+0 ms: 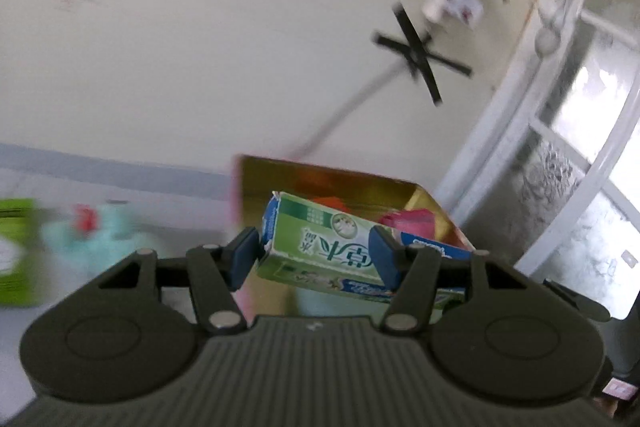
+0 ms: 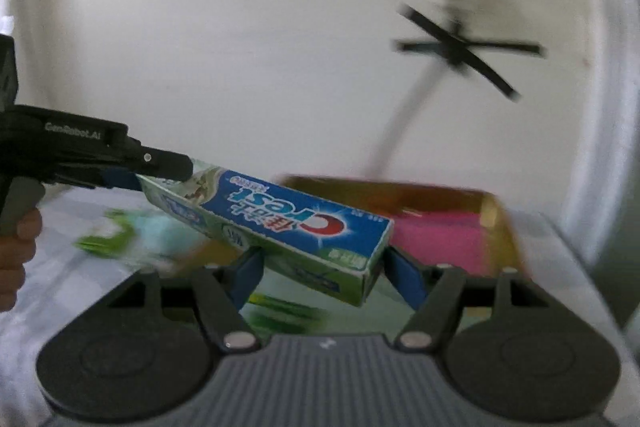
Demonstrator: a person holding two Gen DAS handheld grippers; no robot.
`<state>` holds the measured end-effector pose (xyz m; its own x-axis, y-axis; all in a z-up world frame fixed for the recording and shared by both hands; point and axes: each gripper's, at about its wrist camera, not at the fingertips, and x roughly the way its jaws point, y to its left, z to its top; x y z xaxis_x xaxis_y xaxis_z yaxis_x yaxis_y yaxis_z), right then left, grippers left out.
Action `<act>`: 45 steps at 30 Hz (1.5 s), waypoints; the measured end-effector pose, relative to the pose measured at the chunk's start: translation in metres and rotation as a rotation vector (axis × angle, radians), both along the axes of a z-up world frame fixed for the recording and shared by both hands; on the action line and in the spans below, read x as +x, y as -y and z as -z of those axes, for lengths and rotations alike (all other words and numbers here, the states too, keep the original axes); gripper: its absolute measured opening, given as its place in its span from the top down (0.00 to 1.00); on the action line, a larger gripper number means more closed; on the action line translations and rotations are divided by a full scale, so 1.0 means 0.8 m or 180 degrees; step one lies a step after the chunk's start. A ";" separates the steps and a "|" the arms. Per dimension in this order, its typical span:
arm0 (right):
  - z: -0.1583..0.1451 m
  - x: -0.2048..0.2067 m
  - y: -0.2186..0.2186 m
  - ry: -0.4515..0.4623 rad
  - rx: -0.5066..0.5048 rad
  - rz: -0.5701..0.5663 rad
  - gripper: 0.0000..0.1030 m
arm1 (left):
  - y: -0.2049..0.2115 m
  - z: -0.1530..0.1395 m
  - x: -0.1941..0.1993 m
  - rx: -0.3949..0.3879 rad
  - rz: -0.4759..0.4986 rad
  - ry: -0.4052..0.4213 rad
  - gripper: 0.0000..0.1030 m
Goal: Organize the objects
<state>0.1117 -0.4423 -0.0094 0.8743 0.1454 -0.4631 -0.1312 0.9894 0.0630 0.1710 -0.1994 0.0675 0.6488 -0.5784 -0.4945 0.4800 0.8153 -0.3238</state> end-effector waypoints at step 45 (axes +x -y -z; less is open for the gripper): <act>0.010 -0.024 -0.159 -0.0116 0.0668 -0.0509 0.26 | -0.206 0.080 -0.032 0.0831 -0.1301 0.0067 0.39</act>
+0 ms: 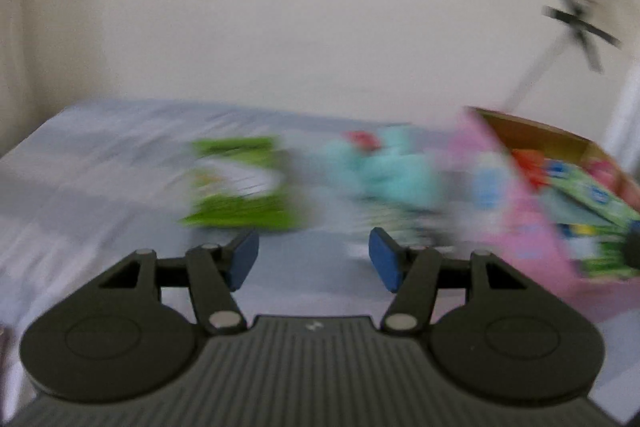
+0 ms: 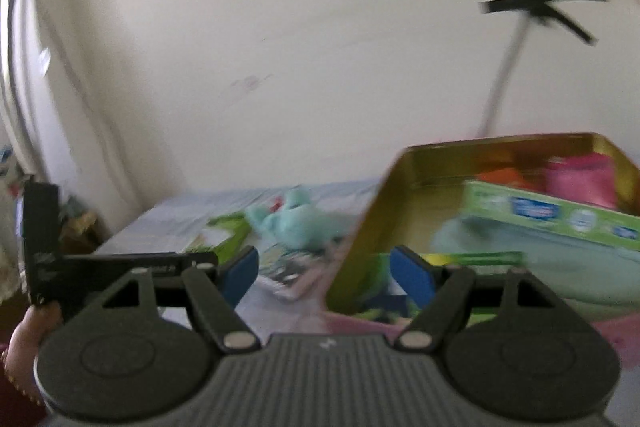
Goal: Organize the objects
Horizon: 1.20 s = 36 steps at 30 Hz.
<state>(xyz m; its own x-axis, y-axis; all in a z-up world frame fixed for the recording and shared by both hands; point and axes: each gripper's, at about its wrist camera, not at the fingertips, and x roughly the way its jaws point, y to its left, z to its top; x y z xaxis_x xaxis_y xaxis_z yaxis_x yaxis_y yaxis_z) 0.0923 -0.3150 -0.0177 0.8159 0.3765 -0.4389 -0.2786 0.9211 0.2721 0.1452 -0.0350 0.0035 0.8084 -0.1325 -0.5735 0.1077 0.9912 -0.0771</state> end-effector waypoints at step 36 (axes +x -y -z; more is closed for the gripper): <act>0.101 0.081 -0.224 -0.0555 -0.0989 -0.1363 0.26 | -0.163 0.044 0.010 -0.1157 -0.1015 0.0070 0.38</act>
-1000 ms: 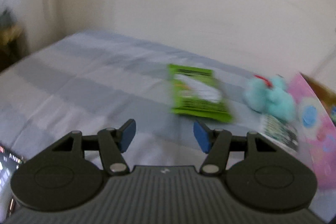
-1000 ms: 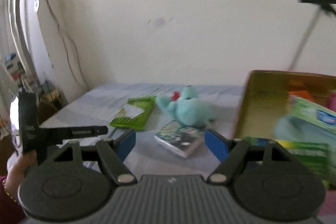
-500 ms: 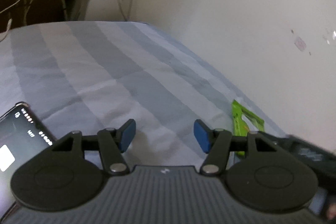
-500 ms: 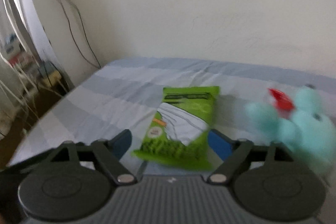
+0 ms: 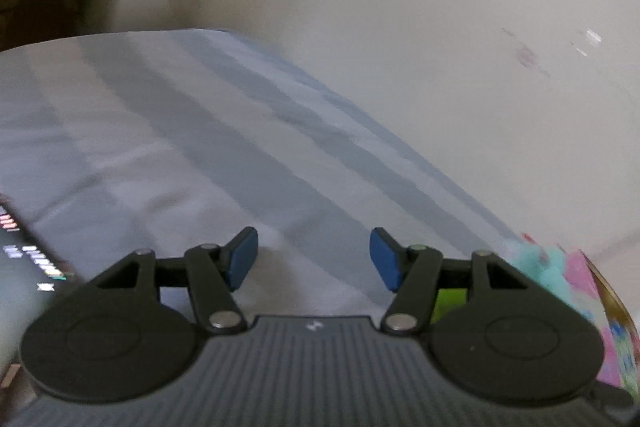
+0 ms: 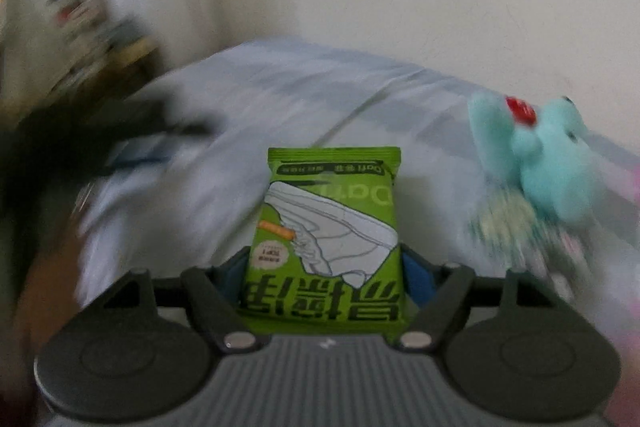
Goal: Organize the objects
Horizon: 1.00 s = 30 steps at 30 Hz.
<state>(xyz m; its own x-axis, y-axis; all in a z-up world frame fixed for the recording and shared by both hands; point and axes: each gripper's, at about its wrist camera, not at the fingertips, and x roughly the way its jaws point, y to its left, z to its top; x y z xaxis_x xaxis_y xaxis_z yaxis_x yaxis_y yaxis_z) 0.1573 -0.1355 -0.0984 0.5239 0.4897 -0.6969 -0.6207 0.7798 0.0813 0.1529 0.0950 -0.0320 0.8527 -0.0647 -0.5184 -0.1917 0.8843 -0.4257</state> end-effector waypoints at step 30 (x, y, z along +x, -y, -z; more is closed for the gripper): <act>-0.033 -0.166 0.262 0.0352 0.1030 0.0661 0.45 | 0.227 -0.047 -0.083 0.0178 0.3041 -0.0062 0.49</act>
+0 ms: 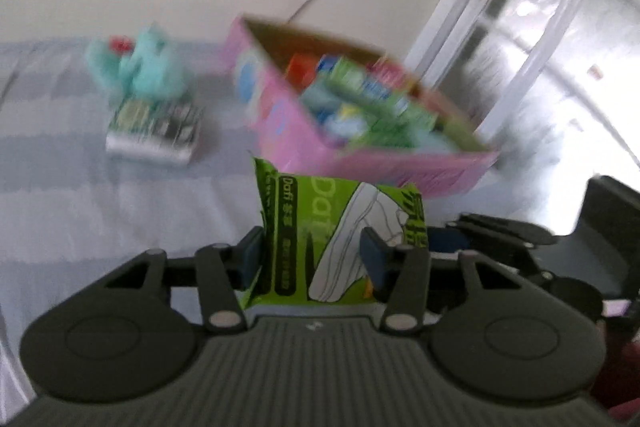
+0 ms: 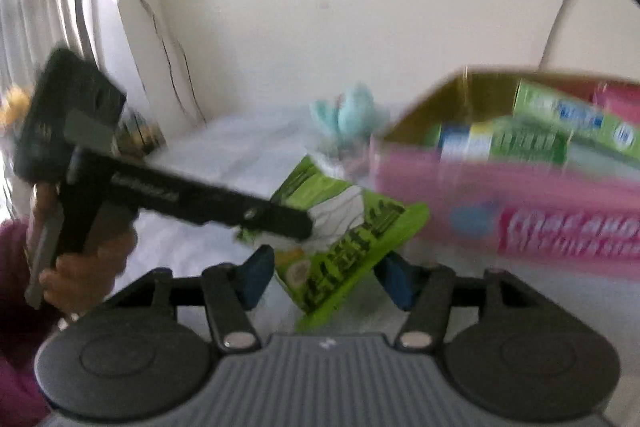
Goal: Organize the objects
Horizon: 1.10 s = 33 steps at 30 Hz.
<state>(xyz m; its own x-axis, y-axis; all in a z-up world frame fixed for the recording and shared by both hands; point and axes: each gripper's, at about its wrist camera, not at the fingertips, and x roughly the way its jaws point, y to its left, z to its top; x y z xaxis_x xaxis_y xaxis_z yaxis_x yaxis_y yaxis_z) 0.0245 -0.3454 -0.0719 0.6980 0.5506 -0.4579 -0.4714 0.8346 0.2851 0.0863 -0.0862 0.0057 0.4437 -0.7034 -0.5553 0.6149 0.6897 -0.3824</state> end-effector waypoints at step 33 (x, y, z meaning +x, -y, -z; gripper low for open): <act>-0.056 0.171 0.093 -0.0147 -0.0363 0.1212 0.26 | 0.166 -0.051 0.099 0.0506 -0.0879 0.0557 0.43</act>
